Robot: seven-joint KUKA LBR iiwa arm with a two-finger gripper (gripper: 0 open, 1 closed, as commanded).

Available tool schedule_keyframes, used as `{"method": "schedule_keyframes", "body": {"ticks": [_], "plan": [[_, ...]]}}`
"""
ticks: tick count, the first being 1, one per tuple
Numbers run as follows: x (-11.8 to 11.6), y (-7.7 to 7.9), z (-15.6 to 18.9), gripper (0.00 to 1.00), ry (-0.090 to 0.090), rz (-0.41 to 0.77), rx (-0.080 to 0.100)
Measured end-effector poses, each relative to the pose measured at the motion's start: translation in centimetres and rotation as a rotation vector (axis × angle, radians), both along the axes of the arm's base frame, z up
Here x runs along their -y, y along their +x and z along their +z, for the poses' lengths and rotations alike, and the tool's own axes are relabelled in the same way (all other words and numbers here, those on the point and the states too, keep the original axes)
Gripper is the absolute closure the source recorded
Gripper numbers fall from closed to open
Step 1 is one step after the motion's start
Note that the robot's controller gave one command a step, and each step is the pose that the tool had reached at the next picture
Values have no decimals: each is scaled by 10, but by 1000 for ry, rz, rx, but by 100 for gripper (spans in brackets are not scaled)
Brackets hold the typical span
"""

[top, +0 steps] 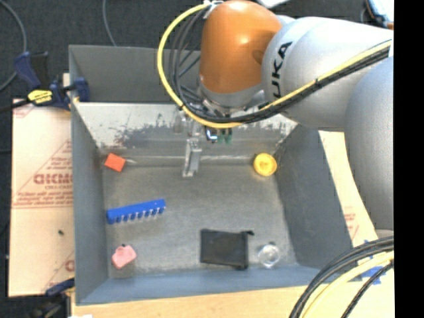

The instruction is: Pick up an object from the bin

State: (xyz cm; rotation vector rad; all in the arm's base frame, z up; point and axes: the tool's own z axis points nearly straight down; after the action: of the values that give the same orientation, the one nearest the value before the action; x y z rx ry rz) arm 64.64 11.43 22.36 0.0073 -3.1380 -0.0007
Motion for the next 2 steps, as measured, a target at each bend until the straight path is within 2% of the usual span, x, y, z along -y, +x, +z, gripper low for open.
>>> {"method": "schedule_keyframes", "body": {"ticks": [1, 2], "plan": [[1, 1, 6, 0, 1, -3, 8], [11, -41, -35, 0, 0, -126, 3]]}}
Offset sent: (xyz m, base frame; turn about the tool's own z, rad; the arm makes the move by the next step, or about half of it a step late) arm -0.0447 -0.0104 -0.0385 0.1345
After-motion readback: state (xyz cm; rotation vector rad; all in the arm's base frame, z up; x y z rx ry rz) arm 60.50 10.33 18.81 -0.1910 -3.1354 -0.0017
